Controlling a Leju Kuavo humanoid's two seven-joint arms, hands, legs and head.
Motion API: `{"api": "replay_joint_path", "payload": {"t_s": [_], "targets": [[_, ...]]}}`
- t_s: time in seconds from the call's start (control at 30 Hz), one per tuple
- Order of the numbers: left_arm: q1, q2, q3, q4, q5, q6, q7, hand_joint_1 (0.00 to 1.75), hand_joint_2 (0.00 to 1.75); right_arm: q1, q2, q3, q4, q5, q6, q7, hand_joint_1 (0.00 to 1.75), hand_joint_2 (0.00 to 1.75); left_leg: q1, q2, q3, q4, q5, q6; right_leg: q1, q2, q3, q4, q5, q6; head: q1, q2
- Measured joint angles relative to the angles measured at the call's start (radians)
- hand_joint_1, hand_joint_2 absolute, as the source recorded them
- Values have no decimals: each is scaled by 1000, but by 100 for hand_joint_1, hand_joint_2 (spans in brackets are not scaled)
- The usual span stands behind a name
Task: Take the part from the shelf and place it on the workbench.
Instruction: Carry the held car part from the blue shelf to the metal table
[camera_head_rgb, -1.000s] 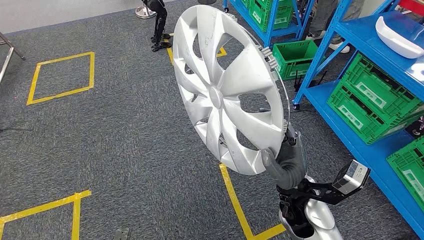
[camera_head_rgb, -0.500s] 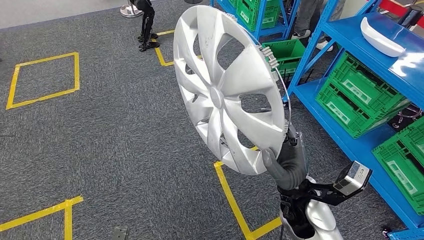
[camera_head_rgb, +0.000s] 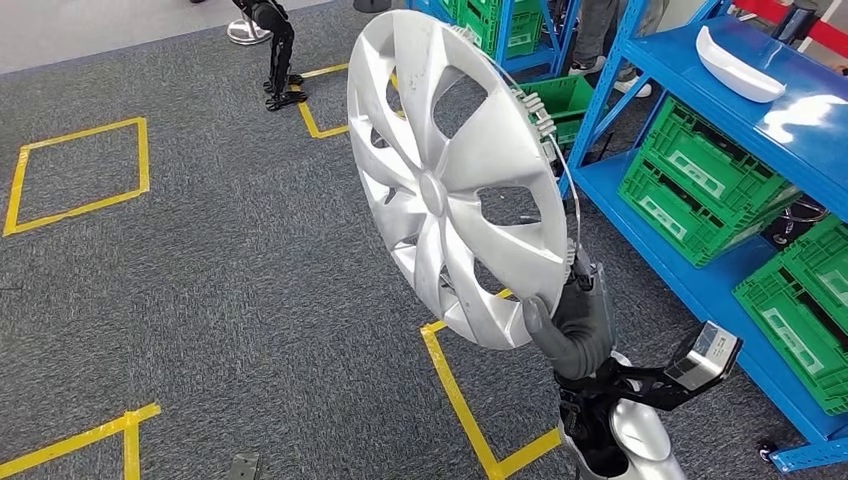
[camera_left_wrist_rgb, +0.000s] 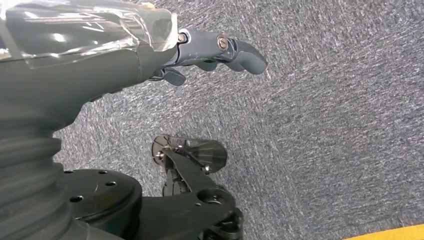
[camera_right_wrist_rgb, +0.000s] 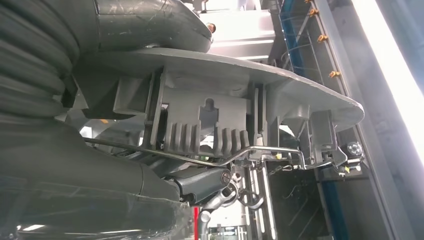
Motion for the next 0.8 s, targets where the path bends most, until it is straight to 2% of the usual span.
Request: {"api": "replay_joint_path", "payload": {"t_s": [0.07,0.1,0.13,0.2,0.27,0.3,0.33,0.4,0.43,0.47,0.5,0.53,0.6,0.63,0.67,0.73,0.8], "targets": [[0,1,0,0,-1,0,0,0,175,1,0,1,0,16,-9,-7,175,175,3,0,72,-146,66,0,0,3,3,0,0,3,0,0],[-1,1,0,0,-1,0,0,0,175,1,-1,2,0,23,-13,-11,175,175,2,-2,103,-205,85,2,2,4,2,1,0,6,0,0],[-1,1,0,0,-2,0,-1,0,175,1,-1,2,0,27,-15,-13,175,175,-1,-3,120,-240,93,5,4,4,-1,1,1,12,0,0],[0,1,0,0,-2,0,-1,0,175,4,-2,2,0,29,-18,-15,175,175,-7,-4,122,-252,93,16,5,5,-6,-1,5,24,0,0],[1,1,0,0,-2,0,-2,0,175,9,-4,2,0,31,-19,-15,175,175,-7,-4,122,-260,102,34,1,3,-16,10,-3,32,1,0],[1,1,0,0,-2,0,-2,0,175,10,-5,2,0,32,-19,-15,175,175,-7,-4,123,-265,107,43,0,1,-31,39,-19,32,1,0],[0,2,0,0,-2,0,-2,0,175,10,-6,2,0,33,-19,-16,175,175,-7,-5,123,-268,110,49,-1,0,-56,90,-45,28,1,0],[0,1,0,0,-2,0,-2,0,175,12,-7,2,0,33,-20,-17,175,175,-13,-8,118,-268,113,55,0,0,-122,236,-105,20,2,0],[1,1,0,0,-2,0,-2,0,175,14,-8,2,0,33,-21,-18,175,175,-16,-11,116,-268,114,56,0,0,-145,290,-122,20,1,0],[1,1,0,0,-2,0,-2,0,175,15,-9,2,0,33,-22,-18,175,175,-18,-16,115,-268,115,58,1,0,-150,306,-123,23,1,0],[1,1,0,0,-2,0,-2,0,175,17,-10,2,0,33,-23,-18,175,175,-21,-22,115,-267,115,58,1,1,-133,277,-109,28,2,0],[1,1,0,0,-2,0,-2,0,175,17,-10,3,0,33,-24,-19,175,175,-22,-29,115,-267,116,58,2,4,-97,213,-85,32,2,0],[0,-1,0,0,-2,-1,-2,0,175,16,-12,3,0,34,-24,-20,175,175,-26,-42,112,-263,116,56,4,25,-18,67,-40,29,1,0],[0,-2,0,0,-2,-1,-2,0,175,16,-12,3,0,34,-24,-21,175,175,-26,-48,109,-261,117,53,7,31,5,24,-28,26,1,0],[0,-3,0,0,-2,-1,-2,0,175,16,-13,4,0,34,-25,-22,175,175,-26,-53,105,-259,119,50,9,34,15,5,-24,22,1,0],[3,-2,0,1,-3,-2,-2,0,175,16,-13,7,0,35,-27,-22,175,175,-25,-62,99,-257,120,41,9,21,17,1,-20,15,1,0],[5,0,-1,1,-5,-2,-2,0,175,14,-12,8,-1,36,-29,-23,175,175,-24,-53,84,-227,99,29,2,8,21,-6,-17,7,0,0]]}}
